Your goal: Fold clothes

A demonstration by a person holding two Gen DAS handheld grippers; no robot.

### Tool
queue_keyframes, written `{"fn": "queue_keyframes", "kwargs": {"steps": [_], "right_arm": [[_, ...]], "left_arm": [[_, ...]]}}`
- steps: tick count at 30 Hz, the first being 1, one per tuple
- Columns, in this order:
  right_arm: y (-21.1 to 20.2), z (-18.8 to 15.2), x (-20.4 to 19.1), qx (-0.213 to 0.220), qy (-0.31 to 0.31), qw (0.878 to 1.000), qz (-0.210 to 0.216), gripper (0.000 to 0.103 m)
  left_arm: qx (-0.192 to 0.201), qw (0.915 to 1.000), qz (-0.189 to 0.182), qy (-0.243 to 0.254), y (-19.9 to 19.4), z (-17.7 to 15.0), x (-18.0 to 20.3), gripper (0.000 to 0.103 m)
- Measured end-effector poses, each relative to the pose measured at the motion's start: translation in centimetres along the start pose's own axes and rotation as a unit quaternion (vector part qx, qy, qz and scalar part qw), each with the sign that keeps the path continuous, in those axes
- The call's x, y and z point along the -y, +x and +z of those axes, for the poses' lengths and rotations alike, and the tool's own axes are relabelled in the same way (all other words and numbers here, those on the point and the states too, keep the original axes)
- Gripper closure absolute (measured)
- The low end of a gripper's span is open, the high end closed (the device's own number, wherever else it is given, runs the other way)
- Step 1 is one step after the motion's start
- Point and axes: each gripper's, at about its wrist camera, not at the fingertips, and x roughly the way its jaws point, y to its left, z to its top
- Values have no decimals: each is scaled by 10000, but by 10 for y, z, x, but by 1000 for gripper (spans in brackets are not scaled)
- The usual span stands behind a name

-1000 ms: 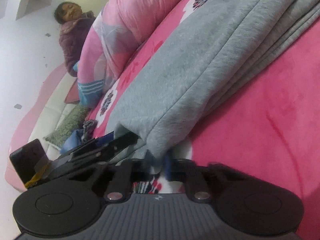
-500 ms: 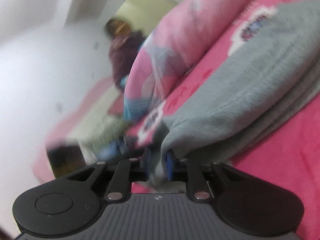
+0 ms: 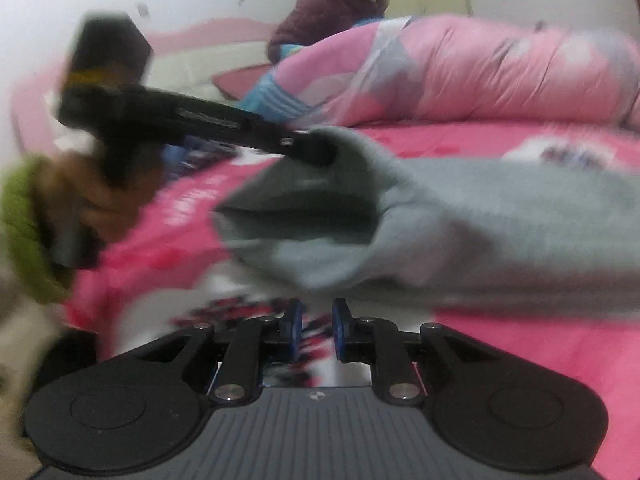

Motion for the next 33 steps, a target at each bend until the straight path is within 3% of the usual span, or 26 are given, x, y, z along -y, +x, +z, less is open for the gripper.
{"fn": "queue_keyframes", "kwargs": {"steps": [4, 7, 11, 16, 19, 25, 31, 32, 33], "right_arm": [[-8, 14, -3, 763, -11, 9971, -74, 88], [-6, 19, -8, 1050, -299, 9940, -114, 88], [8, 20, -4, 968, -376, 9944, -170, 88], [46, 27, -3, 589, -676, 9941, -610, 88], [67, 33, 4, 287, -408, 9944, -929, 89], [61, 26, 5, 110, -314, 9874, -1549, 88], [31, 7, -13, 113, -1211, 9727, -1975, 81], [24, 4, -15, 78, -1322, 9707, -2005, 79], [18, 1, -16, 42, -1434, 9685, -2034, 70]], "left_arm": [[25, 10000, -7, -54, 0, 1, 0, 98], [46, 9999, -44, -93, 0, 1, -2, 98], [62, 9999, -66, -92, -1, 0, -1, 98], [90, 9999, -119, -40, -8, -3, 2, 98], [68, 9999, -136, -23, -11, -10, 4, 98], [-163, 9997, 106, 113, -6, -39, 8, 96], [-11, 9991, 365, 231, -11, -57, 11, 84], [38, 9989, 406, 244, -13, -58, 12, 78], [102, 9984, 473, 292, -16, -59, 14, 68]]}}
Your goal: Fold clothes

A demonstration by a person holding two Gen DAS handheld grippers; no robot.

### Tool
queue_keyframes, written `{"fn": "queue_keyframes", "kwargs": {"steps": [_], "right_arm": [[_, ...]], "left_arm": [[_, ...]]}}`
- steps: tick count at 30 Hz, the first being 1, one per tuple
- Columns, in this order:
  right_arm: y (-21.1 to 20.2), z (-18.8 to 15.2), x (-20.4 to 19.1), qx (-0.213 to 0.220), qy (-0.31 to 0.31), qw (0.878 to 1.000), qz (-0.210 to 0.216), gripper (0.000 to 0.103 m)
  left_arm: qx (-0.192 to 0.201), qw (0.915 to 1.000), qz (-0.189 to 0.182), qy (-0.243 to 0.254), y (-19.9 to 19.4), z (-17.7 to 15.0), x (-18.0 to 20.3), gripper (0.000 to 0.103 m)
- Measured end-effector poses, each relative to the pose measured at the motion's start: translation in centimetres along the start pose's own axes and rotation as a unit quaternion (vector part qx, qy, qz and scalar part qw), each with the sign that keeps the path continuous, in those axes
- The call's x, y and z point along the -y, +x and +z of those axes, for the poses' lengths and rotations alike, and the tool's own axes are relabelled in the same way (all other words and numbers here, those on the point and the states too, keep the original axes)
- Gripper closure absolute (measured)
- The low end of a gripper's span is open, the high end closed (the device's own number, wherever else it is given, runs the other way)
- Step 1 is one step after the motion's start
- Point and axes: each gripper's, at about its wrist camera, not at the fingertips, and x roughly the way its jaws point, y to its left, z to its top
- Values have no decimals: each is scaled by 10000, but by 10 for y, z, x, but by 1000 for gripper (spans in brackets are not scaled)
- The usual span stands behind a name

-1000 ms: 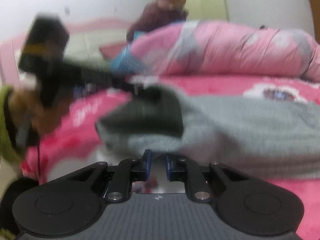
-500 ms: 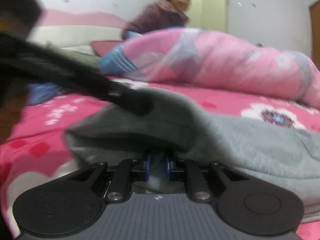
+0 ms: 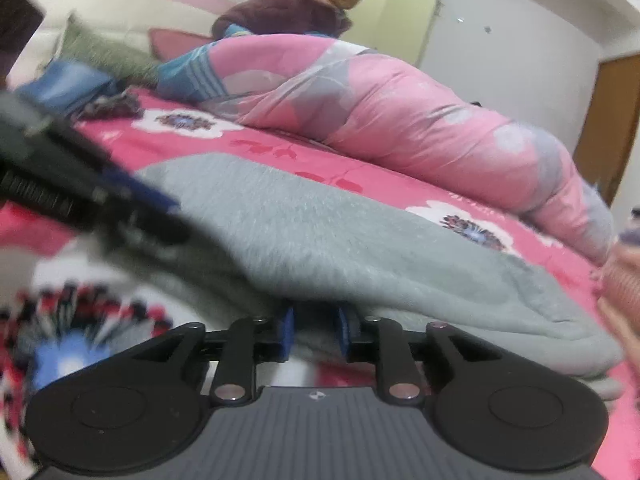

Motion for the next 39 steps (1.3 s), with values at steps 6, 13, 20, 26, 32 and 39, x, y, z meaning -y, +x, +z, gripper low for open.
{"fn": "queue_keyframes", "kwargs": {"steps": [6, 13, 20, 26, 32, 39], "right_arm": [[-52, 9, 10, 850, -413, 9943, 489, 57], [-14, 39, -12, 918, -1316, 9832, 873, 67], [-12, 29, -16, 1075, -1821, 9717, 1049, 102], [4, -13, -31, 873, -2911, 9476, 989, 102], [-13, -3, -1, 518, -1998, 9699, 1289, 98], [-27, 28, 58, 632, -54, 9882, 1395, 80]], "left_arm": [[87, 9979, 435, 465, -17, -13, 5, 50], [-62, 9938, 779, 796, -6, -12, 10, 50], [-49, 9939, 952, 564, -5, -18, 1, 63], [-125, 9962, 802, 330, -9, -27, -8, 63], [-80, 9967, 726, -348, -38, -24, -20, 61], [591, 9926, 469, -947, -58, 9, -7, 59]]}}
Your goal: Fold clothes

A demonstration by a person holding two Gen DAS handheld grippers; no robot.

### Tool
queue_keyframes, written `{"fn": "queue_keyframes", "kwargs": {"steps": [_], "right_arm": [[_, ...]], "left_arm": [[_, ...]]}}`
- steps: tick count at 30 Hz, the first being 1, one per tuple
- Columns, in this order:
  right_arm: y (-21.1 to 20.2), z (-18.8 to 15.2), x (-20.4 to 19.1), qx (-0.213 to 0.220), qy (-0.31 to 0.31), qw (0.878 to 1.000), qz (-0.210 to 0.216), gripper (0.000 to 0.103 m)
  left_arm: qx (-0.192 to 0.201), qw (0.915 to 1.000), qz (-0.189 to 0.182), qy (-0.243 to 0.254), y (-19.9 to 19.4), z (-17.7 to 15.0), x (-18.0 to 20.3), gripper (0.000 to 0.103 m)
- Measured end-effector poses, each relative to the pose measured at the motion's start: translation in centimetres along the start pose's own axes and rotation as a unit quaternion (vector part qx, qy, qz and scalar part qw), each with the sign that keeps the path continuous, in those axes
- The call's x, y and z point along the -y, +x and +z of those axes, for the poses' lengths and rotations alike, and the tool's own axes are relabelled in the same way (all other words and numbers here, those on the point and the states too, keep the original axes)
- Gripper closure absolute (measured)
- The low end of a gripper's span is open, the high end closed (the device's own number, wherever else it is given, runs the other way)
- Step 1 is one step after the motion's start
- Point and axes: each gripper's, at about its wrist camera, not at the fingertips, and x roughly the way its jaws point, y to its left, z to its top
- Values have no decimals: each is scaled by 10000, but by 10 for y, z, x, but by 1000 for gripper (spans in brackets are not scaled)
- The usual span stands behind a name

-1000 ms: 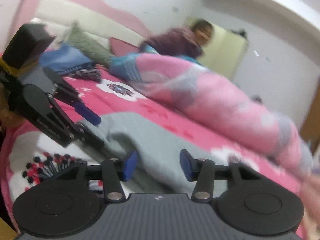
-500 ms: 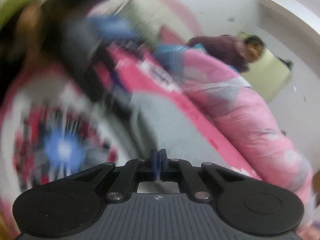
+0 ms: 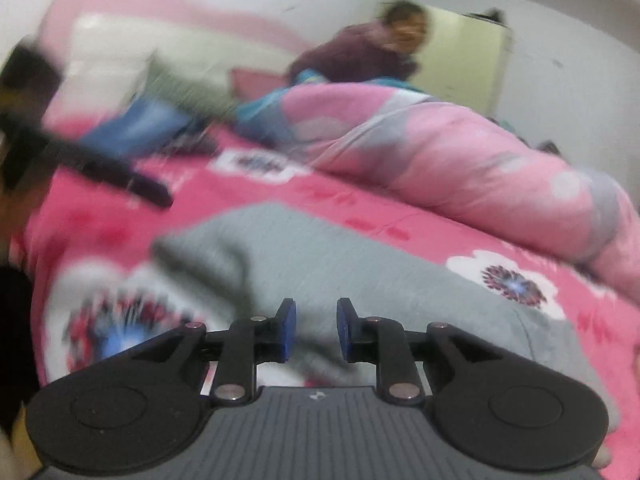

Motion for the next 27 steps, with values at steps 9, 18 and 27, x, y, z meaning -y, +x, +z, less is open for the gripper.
{"fn": "queue_keyframes", "kwargs": {"steps": [9, 18, 27], "right_arm": [[59, -27, 20, -737, 416, 9944, -639, 80], [18, 2, 30, -1, 840, 9963, 177, 77], [59, 5, -1, -764, -1283, 9809, 1246, 65]], "left_arm": [[-1027, 9897, 727, 687, 60, -37, 26, 61], [-963, 9895, 728, 790, 47, -40, 25, 61], [-423, 9932, 209, 1068, 25, -27, 19, 62]]}}
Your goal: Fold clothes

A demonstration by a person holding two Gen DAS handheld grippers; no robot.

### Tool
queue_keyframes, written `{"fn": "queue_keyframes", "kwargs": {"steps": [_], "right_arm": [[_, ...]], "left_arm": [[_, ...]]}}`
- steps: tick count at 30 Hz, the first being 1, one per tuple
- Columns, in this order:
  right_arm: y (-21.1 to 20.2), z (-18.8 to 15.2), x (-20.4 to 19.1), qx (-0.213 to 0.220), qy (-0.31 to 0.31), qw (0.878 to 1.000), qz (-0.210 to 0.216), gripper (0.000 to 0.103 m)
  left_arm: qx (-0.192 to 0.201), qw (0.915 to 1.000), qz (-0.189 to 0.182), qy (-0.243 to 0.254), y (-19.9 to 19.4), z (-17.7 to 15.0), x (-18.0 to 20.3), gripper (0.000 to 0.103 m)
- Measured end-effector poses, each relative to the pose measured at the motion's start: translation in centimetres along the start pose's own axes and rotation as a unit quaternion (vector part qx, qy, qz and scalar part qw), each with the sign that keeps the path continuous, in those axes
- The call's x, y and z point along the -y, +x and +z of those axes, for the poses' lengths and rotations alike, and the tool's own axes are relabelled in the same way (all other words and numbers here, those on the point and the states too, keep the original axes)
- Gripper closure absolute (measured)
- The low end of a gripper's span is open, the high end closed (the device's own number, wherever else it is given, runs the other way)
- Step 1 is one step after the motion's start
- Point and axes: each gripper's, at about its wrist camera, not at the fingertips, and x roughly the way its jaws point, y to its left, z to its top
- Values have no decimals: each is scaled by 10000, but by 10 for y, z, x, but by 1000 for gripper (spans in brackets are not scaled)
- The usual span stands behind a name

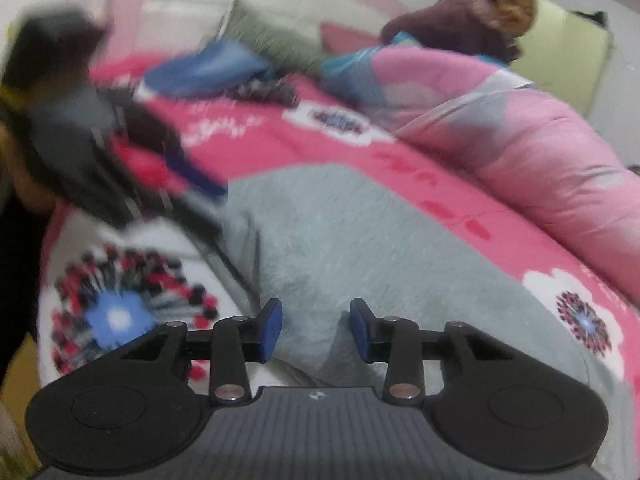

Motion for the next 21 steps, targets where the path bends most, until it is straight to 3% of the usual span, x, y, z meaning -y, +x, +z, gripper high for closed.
{"fn": "queue_keyframes", "kwargs": {"steps": [2, 4, 6, 13, 15, 16, 18, 21], "right_arm": [[5, 3, 2, -134, -113, 9997, 139, 71], [6, 6, 0, -184, -277, 9994, 125, 86], [4, 10, -3, -137, -342, 9993, -27, 94], [-3, 11, -5, 144, -351, 9989, -277, 97], [-3, 9, -7, 199, -422, 9984, -306, 97], [-2, 8, -8, 189, -510, 9981, -297, 96], [0, 6, -12, 168, -688, 9971, -279, 93], [2, 4, -7, 140, -592, 9980, -172, 79]], "left_arm": [[77, 9998, -177, 96, 0, 7, 0, 61], [-27, 9989, -298, 370, 10, 13, 5, 59], [-168, 9966, -382, 710, 23, 19, 11, 52], [-406, 9859, -351, 1587, 61, 32, 28, 52], [-446, 9814, -228, 1854, 65, 30, 31, 69], [-430, 9798, -180, 1944, 65, 28, 33, 71], [-270, 9781, -64, 2063, 61, 26, 38, 86], [-37, 9731, 108, 2303, 55, 22, 46, 91]]}}
